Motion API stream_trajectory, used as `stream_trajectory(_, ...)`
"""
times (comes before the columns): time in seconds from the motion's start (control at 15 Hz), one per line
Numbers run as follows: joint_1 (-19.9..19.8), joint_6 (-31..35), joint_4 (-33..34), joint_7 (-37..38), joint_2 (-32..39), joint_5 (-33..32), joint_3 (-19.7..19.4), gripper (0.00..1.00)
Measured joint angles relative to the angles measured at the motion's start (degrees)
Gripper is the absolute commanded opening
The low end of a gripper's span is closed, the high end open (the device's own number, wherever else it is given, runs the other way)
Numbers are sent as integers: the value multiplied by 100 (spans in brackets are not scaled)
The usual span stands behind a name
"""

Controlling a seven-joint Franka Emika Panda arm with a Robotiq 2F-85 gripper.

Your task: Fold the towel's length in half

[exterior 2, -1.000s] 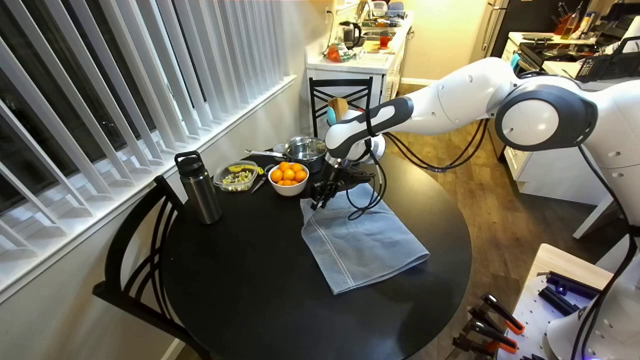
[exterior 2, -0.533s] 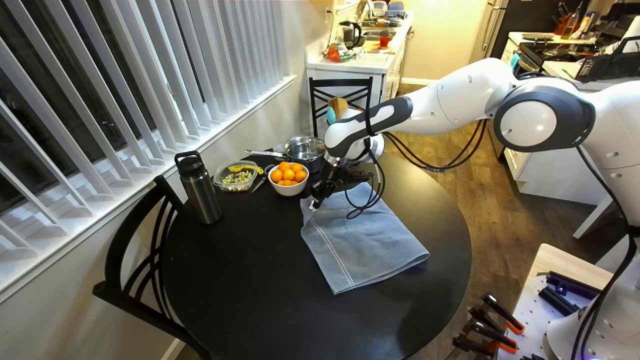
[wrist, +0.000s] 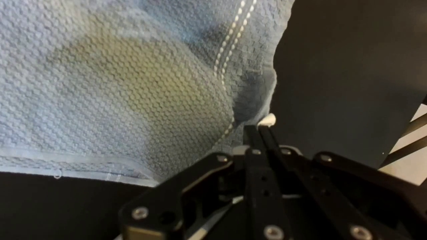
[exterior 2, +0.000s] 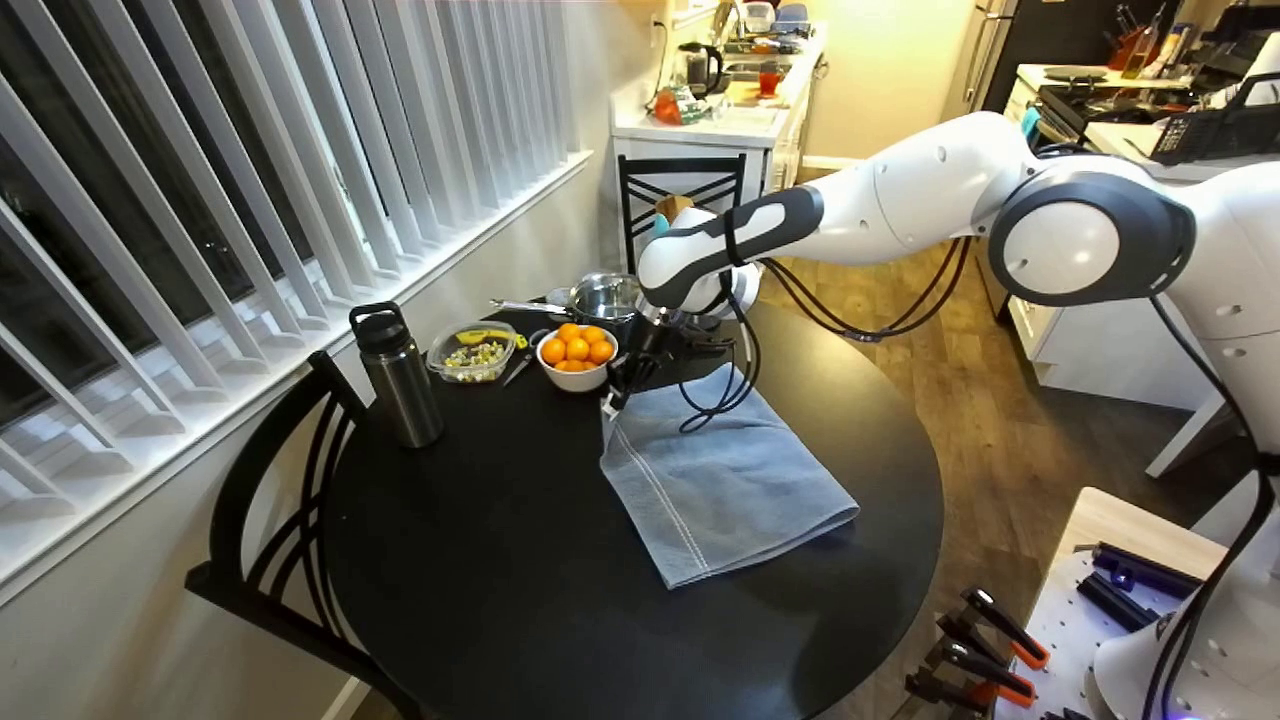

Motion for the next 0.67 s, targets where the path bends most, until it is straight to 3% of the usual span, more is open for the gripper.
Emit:
stream_trajectory(0.6,349,-14,666,516,443,-693,-182,4)
stream_trajectory(0.67,408,-16,741,562,550,-778,-192,28)
